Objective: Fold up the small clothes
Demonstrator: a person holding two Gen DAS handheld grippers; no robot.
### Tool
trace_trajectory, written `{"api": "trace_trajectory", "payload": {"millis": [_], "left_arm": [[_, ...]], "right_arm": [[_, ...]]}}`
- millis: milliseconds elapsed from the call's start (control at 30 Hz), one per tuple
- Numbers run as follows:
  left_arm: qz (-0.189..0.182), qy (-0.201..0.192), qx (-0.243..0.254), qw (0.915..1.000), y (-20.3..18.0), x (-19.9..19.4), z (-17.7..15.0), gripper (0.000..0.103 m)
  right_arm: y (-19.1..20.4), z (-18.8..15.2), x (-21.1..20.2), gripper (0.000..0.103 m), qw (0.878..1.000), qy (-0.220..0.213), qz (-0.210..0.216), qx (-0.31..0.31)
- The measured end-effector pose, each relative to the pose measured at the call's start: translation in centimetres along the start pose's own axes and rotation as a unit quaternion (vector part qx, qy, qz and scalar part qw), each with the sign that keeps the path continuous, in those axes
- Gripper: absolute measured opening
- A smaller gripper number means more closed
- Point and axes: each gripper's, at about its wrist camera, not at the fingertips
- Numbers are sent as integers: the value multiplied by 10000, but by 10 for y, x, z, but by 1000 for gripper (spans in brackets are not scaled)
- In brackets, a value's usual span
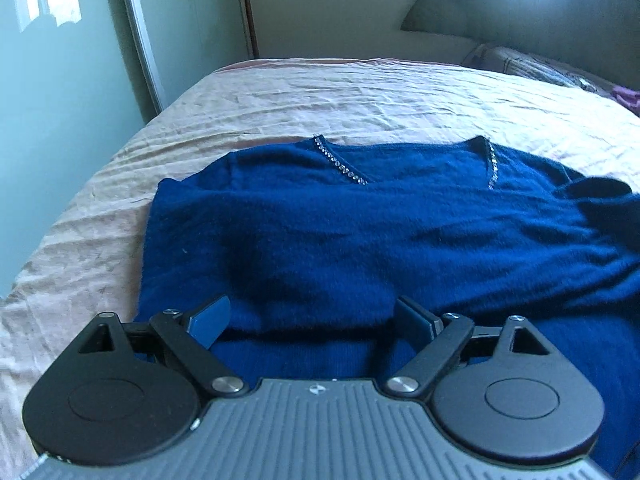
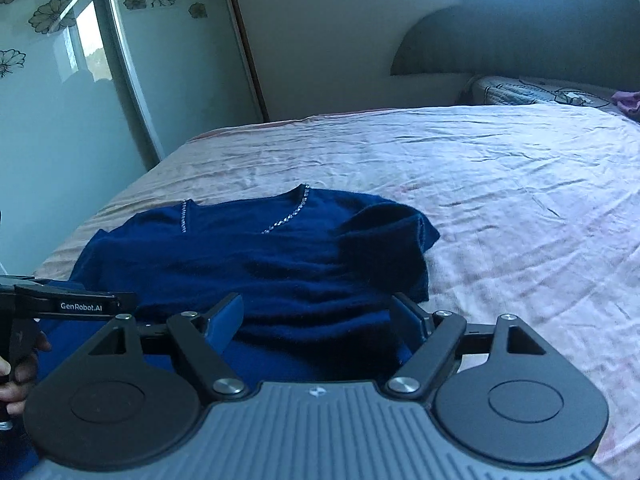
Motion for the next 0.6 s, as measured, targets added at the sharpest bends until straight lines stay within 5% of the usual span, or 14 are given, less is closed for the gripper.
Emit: {"api": "trace_trajectory", "payload": {"millis": [600], "left_arm": [[202,-220,-19,9996,-1,-68,-47,94]], "right_arm": [[-2,-5,-77,81,9986,-510,115,-77]]}}
Point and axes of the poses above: each gripper's, at about its wrist camera, not at the fingertips, and x roughly the way its jaws point, y to its left, z to its top, and after that the axes turned 12 degrees about x, right-handed
